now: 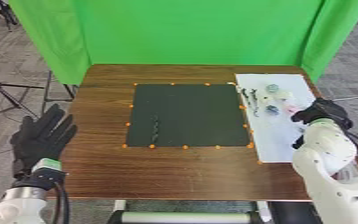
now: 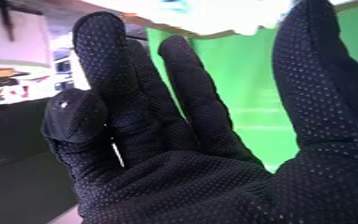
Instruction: Arrange flowers
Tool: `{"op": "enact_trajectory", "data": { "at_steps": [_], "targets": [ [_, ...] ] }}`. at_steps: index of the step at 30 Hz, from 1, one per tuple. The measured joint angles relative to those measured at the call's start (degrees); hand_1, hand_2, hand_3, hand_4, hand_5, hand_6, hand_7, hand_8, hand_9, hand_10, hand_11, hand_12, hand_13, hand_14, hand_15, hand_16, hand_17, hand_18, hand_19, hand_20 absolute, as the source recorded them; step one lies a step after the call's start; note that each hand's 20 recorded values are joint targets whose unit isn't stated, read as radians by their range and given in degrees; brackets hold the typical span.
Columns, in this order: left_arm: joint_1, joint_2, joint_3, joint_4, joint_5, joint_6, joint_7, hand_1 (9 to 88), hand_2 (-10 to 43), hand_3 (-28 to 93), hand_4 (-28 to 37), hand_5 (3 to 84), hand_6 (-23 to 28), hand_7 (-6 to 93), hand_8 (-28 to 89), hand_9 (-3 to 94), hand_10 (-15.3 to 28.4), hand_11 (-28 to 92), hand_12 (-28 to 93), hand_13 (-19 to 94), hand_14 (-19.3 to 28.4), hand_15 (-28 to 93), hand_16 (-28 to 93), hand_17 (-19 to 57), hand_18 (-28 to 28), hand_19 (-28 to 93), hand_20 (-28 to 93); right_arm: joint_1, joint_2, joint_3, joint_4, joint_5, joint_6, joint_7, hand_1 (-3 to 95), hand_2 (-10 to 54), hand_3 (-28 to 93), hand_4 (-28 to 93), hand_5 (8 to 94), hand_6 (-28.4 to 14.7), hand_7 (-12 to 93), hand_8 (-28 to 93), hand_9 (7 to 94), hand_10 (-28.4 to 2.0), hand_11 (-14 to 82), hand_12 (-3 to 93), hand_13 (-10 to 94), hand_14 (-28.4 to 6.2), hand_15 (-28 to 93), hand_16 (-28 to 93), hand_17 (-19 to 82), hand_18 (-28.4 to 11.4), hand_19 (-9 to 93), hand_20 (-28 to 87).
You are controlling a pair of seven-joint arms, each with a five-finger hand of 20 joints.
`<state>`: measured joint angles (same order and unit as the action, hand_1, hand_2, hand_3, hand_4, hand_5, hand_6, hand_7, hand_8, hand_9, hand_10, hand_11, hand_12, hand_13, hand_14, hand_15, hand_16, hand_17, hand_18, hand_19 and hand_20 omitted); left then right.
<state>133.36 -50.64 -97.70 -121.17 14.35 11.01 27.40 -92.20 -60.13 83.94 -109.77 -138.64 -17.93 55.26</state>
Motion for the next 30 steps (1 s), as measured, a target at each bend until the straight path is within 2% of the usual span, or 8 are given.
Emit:
{"op": "enact_trajectory", "data": {
  "at_steps": [6, 18, 25, 29, 30],
  "targets": [
    [-0.92, -0.76, 0.98, 0.33, -0.07, -0.36, -0.44, 21.4, 9.6, 72, -28.3, 38.0, 5.6, 12.7, -9, 31.1, 10.8, 15, 11, 20, 13.1, 27, -6, -6.2, 12.7, 31, 11, 0.01, -0.02, 0.0, 0.95, -1.6, -0.12, 1.61, 33.8, -9.5, 73, -25, 56.1, -14.4, 8, -8, 53.7, -24.9, 10.1, 17.1, 61, -16.2, 56, 27, 43, -27.3, 93, 44],
    [-0.95, -1.05, 1.49, 0.33, 0.19, -0.43, -0.67, 21.3, 9.6, 72, -28.3, 38.0, 5.6, 12.8, -9, 31.1, 10.8, 14, 11, 20, 13.1, 27, -6, -6.2, 12.7, 31, 11, -0.51, -0.23, 0.77, 1.86, -1.08, -4.15, 3.69, 38.9, -9.5, 75, -28, 55.9, -15.3, 7, -8, 52.2, -24.8, 9.5, 16.4, 60, -15.2, 55, 25, 43, -26.6, 93, 44],
    [-0.48, -1.41, 1.48, 0.28, 0.21, -0.43, -0.74, 21.4, 9.7, 72, -28.3, 38.0, 5.7, 12.8, -9, 31.1, 10.8, 14, 11, 20, 13.1, 27, -6, -6.2, 12.7, 31, 11, -2.73, -0.3, 2.59, 1.86, 0.7, -5.33, 4.98, 43.2, -9.5, 74, -28, 61.1, -12.6, 10, -8, 63.0, -22.2, 12.9, 16.6, 68, -12.1, 55, 27, 46, -24.8, 93, 45],
    [-0.13, -1.44, 1.44, 0.28, 0.2, -0.43, -0.75, 21.4, 9.7, 72, -28.3, 38.0, 5.7, 12.8, -9, 31.2, 10.7, 15, 11, 20, 13.2, 27, -6, -6.1, 12.7, 31, 11, -3.58, -0.45, 3.15, 2.41, 1.28, -4.85, 5.47, 46.9, -9.5, 72, -28, 68.3, -8.1, 15, -9, 72.7, -18.6, 17.9, 18.9, 75, -9.2, 54, 30, 50, -23.0, 93, 45],
    [-0.06, -1.46, 1.42, 0.28, 0.2, -0.43, -0.75, 21.5, 9.7, 72, -28.3, 38.0, 5.7, 12.8, -9, 31.2, 10.8, 15, 11, 20, 13.2, 27, -6, -6.1, 12.7, 31, 11, -3.73, -0.51, 3.24, 2.68, 1.28, -4.38, 5.52, 47.9, -9.5, 71, -28, 69.0, -7.7, 16, -5, 73.7, -18.1, 18.8, 19.4, 76, -9.0, 54, 31, 50, -22.8, 93, 45]
  ]
}}
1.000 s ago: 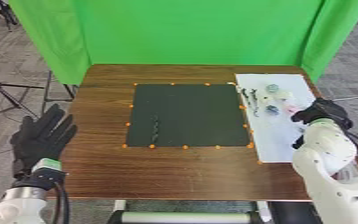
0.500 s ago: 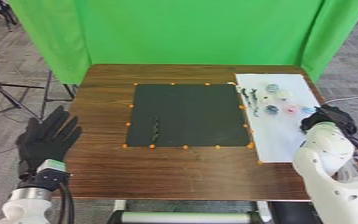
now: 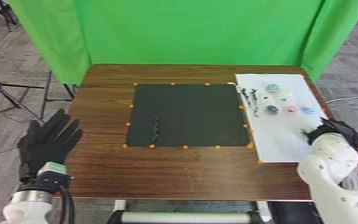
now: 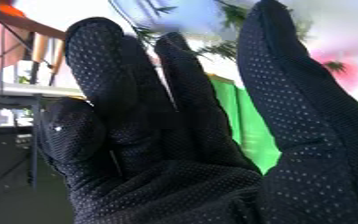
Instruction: Arrange flowers
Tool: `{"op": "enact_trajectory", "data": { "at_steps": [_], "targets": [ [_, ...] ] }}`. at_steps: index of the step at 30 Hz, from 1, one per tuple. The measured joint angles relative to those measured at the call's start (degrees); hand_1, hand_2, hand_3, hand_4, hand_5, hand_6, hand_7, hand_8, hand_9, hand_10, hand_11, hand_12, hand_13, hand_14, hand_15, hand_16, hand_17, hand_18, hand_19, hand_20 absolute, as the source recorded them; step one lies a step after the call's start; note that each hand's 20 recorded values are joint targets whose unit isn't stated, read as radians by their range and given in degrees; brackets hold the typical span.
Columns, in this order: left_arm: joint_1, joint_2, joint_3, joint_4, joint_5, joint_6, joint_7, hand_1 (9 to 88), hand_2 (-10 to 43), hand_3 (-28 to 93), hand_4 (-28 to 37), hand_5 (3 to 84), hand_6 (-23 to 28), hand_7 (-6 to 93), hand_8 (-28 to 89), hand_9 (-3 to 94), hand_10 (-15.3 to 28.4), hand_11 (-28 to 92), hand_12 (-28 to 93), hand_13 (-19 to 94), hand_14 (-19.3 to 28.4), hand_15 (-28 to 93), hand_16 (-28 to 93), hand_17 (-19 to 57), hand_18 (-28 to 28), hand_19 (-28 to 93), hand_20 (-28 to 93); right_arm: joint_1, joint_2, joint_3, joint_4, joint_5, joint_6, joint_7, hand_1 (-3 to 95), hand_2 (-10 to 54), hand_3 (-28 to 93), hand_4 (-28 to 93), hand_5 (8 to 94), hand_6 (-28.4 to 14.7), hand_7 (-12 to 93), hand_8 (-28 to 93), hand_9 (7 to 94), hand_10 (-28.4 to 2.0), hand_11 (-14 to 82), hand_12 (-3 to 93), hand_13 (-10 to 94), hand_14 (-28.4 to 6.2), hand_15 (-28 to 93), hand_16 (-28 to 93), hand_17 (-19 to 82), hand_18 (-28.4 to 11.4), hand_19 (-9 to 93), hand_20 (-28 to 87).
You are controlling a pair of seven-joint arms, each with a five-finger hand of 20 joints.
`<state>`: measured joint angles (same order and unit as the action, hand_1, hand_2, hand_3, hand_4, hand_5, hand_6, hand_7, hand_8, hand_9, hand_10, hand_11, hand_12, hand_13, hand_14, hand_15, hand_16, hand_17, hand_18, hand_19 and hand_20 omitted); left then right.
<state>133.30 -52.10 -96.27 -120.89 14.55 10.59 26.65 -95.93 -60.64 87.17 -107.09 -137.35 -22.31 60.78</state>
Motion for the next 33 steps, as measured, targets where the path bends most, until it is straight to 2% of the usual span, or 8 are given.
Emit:
{"op": "enact_trajectory", "data": {
  "at_steps": [2, 6, 10, 16, 18, 24, 28, 33],
  "targets": [
    [0.12, -0.06, -0.04, 0.0, -0.01, 0.0, -0.03, 21.5, 9.7, 72, -28.3, 38.1, 5.7, 12.9, -9, 31.3, 10.8, 15, 11, 20, 13.2, 27, -6, -6.1, 12.7, 31, 11, -0.16, -0.05, 0.2, 0.31, -0.12, 1.68, 0.13, 53.5, -9.5, 66, -28, 71.3, -6.7, 21, 8, 77.0, -15.9, 21.4, 25.8, 77, -8.6, 56, 34, 51, -22.5, 93, 46],
    [0.22, -0.24, -0.06, 0.0, -0.06, 0.0, -0.15, 21.5, 9.6, 73, -28.3, 38.1, 5.7, 12.9, -9, 31.5, 10.8, 15, 11, 20, 13.2, 28, -6, -6.1, 12.7, 31, 11, -0.44, -0.08, 0.25, 1.12, -1.07, 5.33, 0.12, 59.2, -9.5, 68, -28, 71.8, -3.0, 34, 13, 83.8, -10.9, 16.5, 45.7, 80, -7.2, 61, 37, 52, -21.9, 93, 49],
    [0.22, -0.34, -0.01, 0.0, -0.06, -0.01, -0.39, 22.0, 9.5, 73, -28.3, 38.1, 5.7, 12.9, -9, 31.5, 10.8, 15, 11, 20, 13.3, 28, -6, -6.1, 12.7, 31, 11, -1.08, -0.18, -0.09, 1.94, -3.05, 7.84, -0.14, 61.5, -9.5, 68, -28, 72.3, -2.4, 36, 14, 85.5, -9.4, 20.4, 52.6, 81, -6.5, 66, 41, 55, -21.2, 93, 55],
    [0.45, -0.35, 0.02, -0.02, -0.06, -0.01, -0.39, 22.4, 9.8, 73, -28.3, 38.1, 5.7, 12.9, -9, 31.5, 10.8, 15, 11, 20, 13.3, 28, -6, -6.0, 12.8, 31, 12, -2.09, -0.14, -0.86, 1.83, -5.23, 11.21, -0.4, 60.1, -9.5, 72, -28, 73.5, -2.2, 36, 14, 86.9, -9.4, 28.0, 50.8, 84, -5.3, 68, 43, 60, -20.5, 93, 60],
    [0.76, -0.35, -0.04, -0.13, -0.06, -0.01, -0.33, 22.4, 9.7, 73, -28.3, 38.1, 5.7, 13.0, -9, 31.5, 10.7, 15, 11, 20, 13.3, 28, -6, -6.0, 12.8, 31, 12, -2.47, 0.04, -1.27, 0.91, -5.45, 12.94, -0.59, 58.3, -9.5, 73, -26, 73.8, -2.3, 35, 14, 87.8, -9.5, 30.1, 47.9, 87, -3.7, 66, 44, 63, -19.7, 93, 63],
    [1.75, -0.35, -0.37, -0.46, -0.08, 0.01, -0.21, 22.5, 9.7, 73, -28.3, 38.1, 5.8, 13.1, -9, 31.7, 10.8, 16, 11, 21, 12.3, 27, -6, -5.9, 12.8, 31, 12, -2.88, 0.5, -3.42, -5.89, -2.55, 18.16, -2.35, 54.7, -9.5, 74, -22, 72.5, -2.4, 39, 18, 89.3, -10.2, 26.9, 43.8, 88, -3.3, 63, 44, 65, -18.3, 93, 63],
    [1.74, -0.24, -0.33, -0.48, -0.06, 0.0, -0.28, 22.5, 9.7, 73, -28.3, 38.1, 5.8, 12.9, -9, 31.7, 10.7, 16, 11, 21, 12.0, 27, -7, -5.9, 12.8, 31, 12, -1.7, 0.3, -6.95, -10.24, -0.85, 20.91, -5.41, 52.6, -9.5, 73, -20, 70.3, -2.5, 45, 17, 88.9, -10.8, 26.4, 41.6, 89, -3.9, 60, 43, 65, -17.9, 93, 63],
    [1.55, -0.21, -0.1, -0.55, 0.02, 0.0, -0.88, 22.6, 9.7, 73, -28.3, 38.1, 5.9, 12.9, -9, 31.6, 10.7, 16, 11, 21, 11.9, 27, -6, -5.9, 12.7, 31, 12, 3.16, -0.96, -15.52, -11.25, -2.55, 20.08, -9.53, 51.8, -9.5, 73, -19, 68.7, -2.8, 51, 16, 88.8, -11.4, 27.2, 40.3, 89, -4.1, 59, 43, 65, -17.8, 93, 63]
  ]
}}
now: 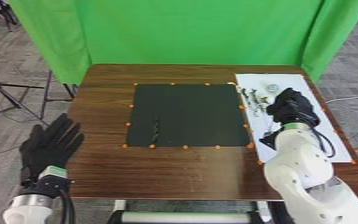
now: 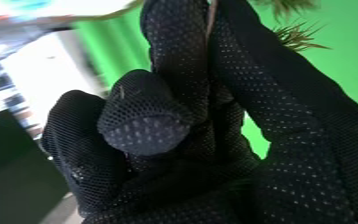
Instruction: Arrange flowers
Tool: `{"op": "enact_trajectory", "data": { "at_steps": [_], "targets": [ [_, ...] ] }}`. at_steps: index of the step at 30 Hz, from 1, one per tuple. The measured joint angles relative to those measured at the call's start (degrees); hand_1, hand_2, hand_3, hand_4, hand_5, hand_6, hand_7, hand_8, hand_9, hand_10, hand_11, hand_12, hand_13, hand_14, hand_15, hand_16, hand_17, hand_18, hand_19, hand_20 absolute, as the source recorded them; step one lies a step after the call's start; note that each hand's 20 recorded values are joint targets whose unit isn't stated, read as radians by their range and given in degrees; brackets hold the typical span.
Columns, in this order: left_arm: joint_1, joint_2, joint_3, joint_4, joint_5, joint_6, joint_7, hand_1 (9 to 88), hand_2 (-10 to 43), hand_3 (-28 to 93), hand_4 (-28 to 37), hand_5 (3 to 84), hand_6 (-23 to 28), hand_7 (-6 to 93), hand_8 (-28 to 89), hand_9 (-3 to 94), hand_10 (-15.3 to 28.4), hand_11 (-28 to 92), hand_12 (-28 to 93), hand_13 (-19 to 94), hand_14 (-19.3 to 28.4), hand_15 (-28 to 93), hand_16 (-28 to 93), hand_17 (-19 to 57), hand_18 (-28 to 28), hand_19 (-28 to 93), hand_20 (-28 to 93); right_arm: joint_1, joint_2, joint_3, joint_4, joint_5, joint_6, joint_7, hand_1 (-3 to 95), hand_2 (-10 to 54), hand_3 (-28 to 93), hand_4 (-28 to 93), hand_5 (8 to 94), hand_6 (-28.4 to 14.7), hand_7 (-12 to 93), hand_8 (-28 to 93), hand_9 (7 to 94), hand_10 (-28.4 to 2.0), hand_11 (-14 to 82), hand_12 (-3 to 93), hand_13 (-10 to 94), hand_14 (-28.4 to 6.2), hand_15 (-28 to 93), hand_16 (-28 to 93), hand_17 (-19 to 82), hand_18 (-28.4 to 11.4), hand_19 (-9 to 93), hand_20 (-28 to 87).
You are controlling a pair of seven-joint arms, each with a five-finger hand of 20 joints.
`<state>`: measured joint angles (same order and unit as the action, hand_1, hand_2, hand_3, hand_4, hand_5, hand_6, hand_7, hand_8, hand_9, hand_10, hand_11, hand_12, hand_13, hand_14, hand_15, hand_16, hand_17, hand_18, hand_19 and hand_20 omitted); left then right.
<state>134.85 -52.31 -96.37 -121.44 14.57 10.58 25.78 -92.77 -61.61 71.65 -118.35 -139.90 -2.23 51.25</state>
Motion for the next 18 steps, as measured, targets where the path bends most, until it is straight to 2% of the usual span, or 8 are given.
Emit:
{"op": "enact_trajectory", "data": {
  "at_steps": [3, 8, 14, 18],
  "targets": [
    [-0.75, 0.0, 0.51, 0.17, 0.19, -0.08, -0.92, 22.6, 9.7, 73, -28.3, 38.1, 5.8, 13.1, -9, 31.4, 10.7, 16, 11, 21, 11.9, 27, -6, -5.9, 12.8, 31, 12, 3.88, -2.25, -5.26, 1.2, -1.28, -1.94, -1.66, 51.5, -9.5, 73, -19, 68.1, -2.8, 53, 15, 88.7, -11.7, 28.4, 39.9, 89, -4.1, 59, 42, 65, -17.7, 93, 63],
    [-2.11, 0.06, 1.14, 0.41, 0.58, -0.12, -2.58, 22.6, 9.7, 73, -28.3, 38.1, 5.8, 13.1, -9, 31.3, 10.7, 16, 11, 21, 11.9, 27, -6, -5.9, 12.7, 31, 12, 10.05, -8.12, -11.21, 6.9, -2.15, -6.73, -2.57, 51.3, -9.5, 72, -18, 67.3, -2.8, 54, 15, 88.2, -12.0, 30.2, 39.5, 89, -4.3, 58, 43, 65, -17.9, 93, 63],
    [-3.43, 0.34, 1.56, 0.68, 1.14, -0.14, -4.19, 22.6, 9.6, 73, -28.3, 38.0, 5.9, 13.1, -9, 31.3, 10.7, 15, 11, 21, 12.1, 27, -6, -5.9, 12.7, 31, 12, 13.45, -14.33, -12.64, 10.8, -1.27, -15.79, -2.48, 51.4, -9.5, 72, -18, 66.7, -3.1, 55, 15, 87.5, -12.0, 31.0, 39.8, 89, -4.4, 58, 43, 65, -18.2, 93, 63],
    [-4.01, 0.4, 2.01, 0.81, 1.33, -0.14, -5.1, 22.6, 9.6, 73, -28.3, 38.0, 5.8, 13.2, -9, 31.2, 10.7, 15, 11, 21, 12.1, 27, -6, -5.9, 12.7, 31, 12, 15.17, -16.66, -14.32, 13.73, -1.64, -14.12, -2.76, 51.8, -9.5, 71, -19, 66.5, -3.2, 55, 15, 87.3, -12.1, 31.3, 39.7, 89, -4.2, 58, 42, 65, -18.0, 93, 63]
  ]
}}
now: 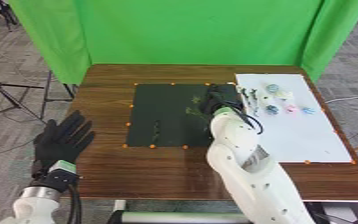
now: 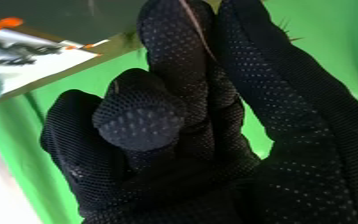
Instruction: Arrange flowers
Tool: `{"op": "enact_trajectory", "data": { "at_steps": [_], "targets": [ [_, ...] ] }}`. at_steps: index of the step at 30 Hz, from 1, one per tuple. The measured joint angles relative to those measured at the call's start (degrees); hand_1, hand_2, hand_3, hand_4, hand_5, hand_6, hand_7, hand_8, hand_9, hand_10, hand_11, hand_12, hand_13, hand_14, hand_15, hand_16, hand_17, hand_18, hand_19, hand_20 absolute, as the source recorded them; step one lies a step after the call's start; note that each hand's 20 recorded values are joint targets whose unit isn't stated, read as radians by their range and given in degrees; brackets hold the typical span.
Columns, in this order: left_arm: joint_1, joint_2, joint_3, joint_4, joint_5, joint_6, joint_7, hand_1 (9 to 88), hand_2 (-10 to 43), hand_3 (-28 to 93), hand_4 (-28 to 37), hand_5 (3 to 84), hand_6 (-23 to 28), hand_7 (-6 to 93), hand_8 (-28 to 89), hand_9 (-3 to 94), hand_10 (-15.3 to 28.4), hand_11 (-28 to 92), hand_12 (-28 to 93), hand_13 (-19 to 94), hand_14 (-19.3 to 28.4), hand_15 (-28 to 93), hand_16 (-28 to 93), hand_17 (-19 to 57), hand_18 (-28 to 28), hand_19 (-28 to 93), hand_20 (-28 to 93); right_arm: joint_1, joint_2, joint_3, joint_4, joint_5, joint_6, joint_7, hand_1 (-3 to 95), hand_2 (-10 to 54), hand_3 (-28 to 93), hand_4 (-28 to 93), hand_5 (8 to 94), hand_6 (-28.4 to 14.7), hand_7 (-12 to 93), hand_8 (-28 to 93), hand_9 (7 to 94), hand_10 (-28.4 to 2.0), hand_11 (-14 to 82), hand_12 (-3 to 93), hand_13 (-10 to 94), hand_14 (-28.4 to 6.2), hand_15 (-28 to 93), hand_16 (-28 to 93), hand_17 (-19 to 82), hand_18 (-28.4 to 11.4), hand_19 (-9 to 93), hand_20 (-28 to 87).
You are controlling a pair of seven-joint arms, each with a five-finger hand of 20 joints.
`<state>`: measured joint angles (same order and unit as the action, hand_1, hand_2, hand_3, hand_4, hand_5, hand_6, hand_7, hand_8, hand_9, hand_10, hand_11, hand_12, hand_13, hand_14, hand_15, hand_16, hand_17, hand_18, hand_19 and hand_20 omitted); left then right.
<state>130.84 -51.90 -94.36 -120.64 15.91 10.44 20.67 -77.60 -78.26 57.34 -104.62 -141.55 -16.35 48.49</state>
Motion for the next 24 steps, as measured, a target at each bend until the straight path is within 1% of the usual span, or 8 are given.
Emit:
{"op": "enact_trajectory", "data": {
  "at_steps": [2, 4, 11, 15, 18, 24],
  "targets": [
    [-0.47, -0.01, 0.36, 0.21, 0.12, 0.0, -0.54, 22.6, 9.6, 73, -28.3, 38.0, 5.9, 13.1, -9, 31.2, 10.7, 15, 11, 21, 12.1, 27, -6, -5.9, 12.7, 31, 12, 0.73, -0.95, -0.85, 2.18, -0.28, 2.79, -0.28, 52.0, -9.5, 71, -20, 66.4, -3.4, 55, 15, 86.6, -12.3, 31.4, 40.2, 88, -4.1, 58, 43, 63, -19.0, 93, 60],
    [-1.01, -0.03, 0.68, 0.46, 0.22, -0.04, -1.05, 22.6, 9.6, 73, -28.3, 38.0, 5.8, 13.1, -9, 31.1, 10.7, 15, 11, 21, 12.1, 27, -6, -5.9, 12.7, 31, 12, 0.92, -1.9, -1.09, 3.9, -0.32, 4.41, -0.54, 52.1, -9.5, 71, -20, 66.3, -3.6, 54, 15, 86.0, -12.4, 31.5, 40.4, 88, -4.2, 58, 43, 62, -19.5, 93, 59],
    [-2.34, -0.03, 1.27, 1.02, 0.49, -0.18, -2.51, 22.7, 9.6, 73, -28.3, 38.0, 5.8, 13.1, -9, 31.1, 10.7, 16, 11, 21, 12.1, 27, -6, -5.9, 12.7, 31, 12, -0.76, -3.74, -1.29, 5.24, -1.85, 5.29, -1.34, 51.9, -9.5, 72, -20, 66.3, -3.3, 54, 15, 85.8, -12.4, 31.3, 40.6, 88, -4.1, 58, 42, 62, -19.5, 93, 58],
    [-3.22, -0.03, 1.55, 1.43, 0.86, -0.46, -3.98, 22.7, 9.6, 73, -28.3, 38.0, 5.8, 13.1, -9, 31.1, 10.7, 15, 11, 21, 12.1, 27, -6, -5.9, 12.7, 31, 12, -1.96, -4.97, -1.3, 6.37, -3.92, 5.07, -1.21, 51.5, -9.5, 72, -20, 66.6, -3.2, 54, 15, 86.2, -12.4, 31.8, 40.5, 88, -4.0, 58, 42, 62, -19.8, 93, 58],
    [-3.54, -0.04, 1.55, 1.46, 1.07, -0.55, -4.85, 22.7, 9.6, 73, -28.3, 38.0, 5.8, 13.1, -9, 31.1, 10.7, 15, 11, 21, 12.0, 27, -6, -5.9, 12.8, 31, 12, -2.61, -5.97, -1.64, 7.61, -6.35, 4.85, -0.66, 51.3, -9.5, 72, -20, 67.0, -3.0, 54, 15, 86.5, -12.7, 32.3, 40.1, 88, -4.0, 58, 42, 63, -19.8, 93, 59],
    [-4.06, -0.07, 1.87, 1.58, 1.32, -0.66, -5.95, 22.7, 9.6, 73, -28.3, 38.0, 5.9, 13.1, -9, 31.1, 10.7, 15, 11, 21, 11.9, 27, -6, -5.9, 12.7, 31, 12, -3.87, -7.92, -1.67, 8.77, -6.98, 4.77, -0.27, 51.2, -9.5, 72, -20, 67.5, -2.8, 54, 15, 86.7, -12.6, 33.1, 39.4, 89, -4.0, 58, 42, 63, -19.6, 93, 59]
  ]
}}
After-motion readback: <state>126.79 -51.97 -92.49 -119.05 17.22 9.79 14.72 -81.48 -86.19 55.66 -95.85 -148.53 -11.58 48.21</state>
